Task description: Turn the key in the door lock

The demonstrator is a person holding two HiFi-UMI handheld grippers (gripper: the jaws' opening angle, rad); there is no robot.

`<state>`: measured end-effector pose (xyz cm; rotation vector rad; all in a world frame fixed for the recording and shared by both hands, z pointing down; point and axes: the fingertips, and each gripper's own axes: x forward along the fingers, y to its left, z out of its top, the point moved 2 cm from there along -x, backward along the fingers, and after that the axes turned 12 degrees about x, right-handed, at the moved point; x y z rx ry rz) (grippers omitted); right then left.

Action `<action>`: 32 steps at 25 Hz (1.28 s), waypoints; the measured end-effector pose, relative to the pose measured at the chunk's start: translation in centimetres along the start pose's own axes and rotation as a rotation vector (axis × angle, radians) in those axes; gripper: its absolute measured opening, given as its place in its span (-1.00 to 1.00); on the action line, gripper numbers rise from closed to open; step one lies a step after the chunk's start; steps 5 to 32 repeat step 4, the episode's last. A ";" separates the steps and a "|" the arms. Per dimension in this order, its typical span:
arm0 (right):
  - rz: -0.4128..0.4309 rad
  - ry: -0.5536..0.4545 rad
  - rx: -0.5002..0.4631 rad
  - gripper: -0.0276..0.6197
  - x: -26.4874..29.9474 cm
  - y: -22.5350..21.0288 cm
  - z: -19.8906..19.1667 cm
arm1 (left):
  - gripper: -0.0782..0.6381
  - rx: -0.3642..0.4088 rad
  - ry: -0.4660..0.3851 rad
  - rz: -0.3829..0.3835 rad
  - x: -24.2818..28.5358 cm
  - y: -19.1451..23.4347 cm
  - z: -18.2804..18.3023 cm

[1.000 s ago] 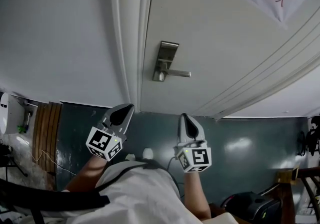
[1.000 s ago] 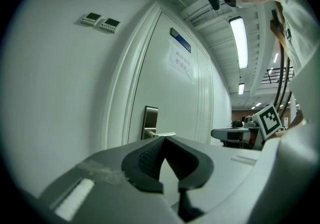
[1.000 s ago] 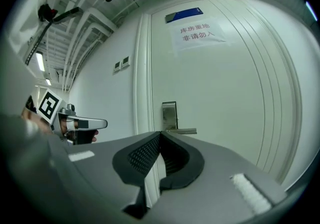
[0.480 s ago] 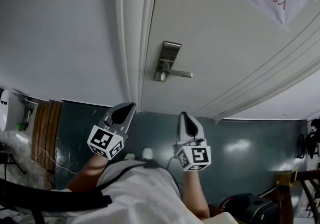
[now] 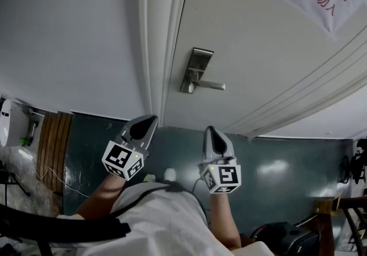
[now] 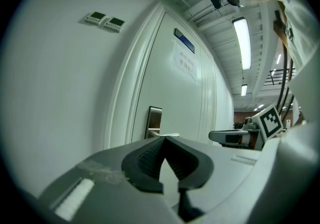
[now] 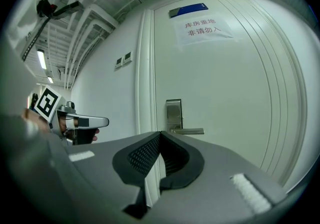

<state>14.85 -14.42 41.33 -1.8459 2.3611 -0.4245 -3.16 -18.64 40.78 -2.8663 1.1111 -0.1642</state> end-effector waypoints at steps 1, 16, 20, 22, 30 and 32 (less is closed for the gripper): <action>0.001 0.001 -0.002 -0.89 0.1 0.1 0.0 | -0.77 0.001 0.000 0.000 0.0 0.1 0.0; 0.001 0.006 -0.008 -0.89 0.5 0.3 -0.2 | -0.77 0.003 0.000 0.001 -0.1 0.4 -0.2; 0.001 0.006 -0.008 -0.89 0.5 0.3 -0.2 | -0.77 0.003 0.000 0.001 -0.1 0.4 -0.2; 0.001 0.006 -0.008 -0.89 0.5 0.3 -0.2 | -0.77 0.003 0.000 0.001 -0.1 0.4 -0.2; 0.001 0.006 -0.008 -0.89 0.5 0.3 -0.2 | -0.77 0.003 0.000 0.001 -0.1 0.4 -0.2; 0.001 0.006 -0.008 -0.89 0.5 0.3 -0.2 | -0.77 0.003 0.000 0.001 -0.1 0.4 -0.2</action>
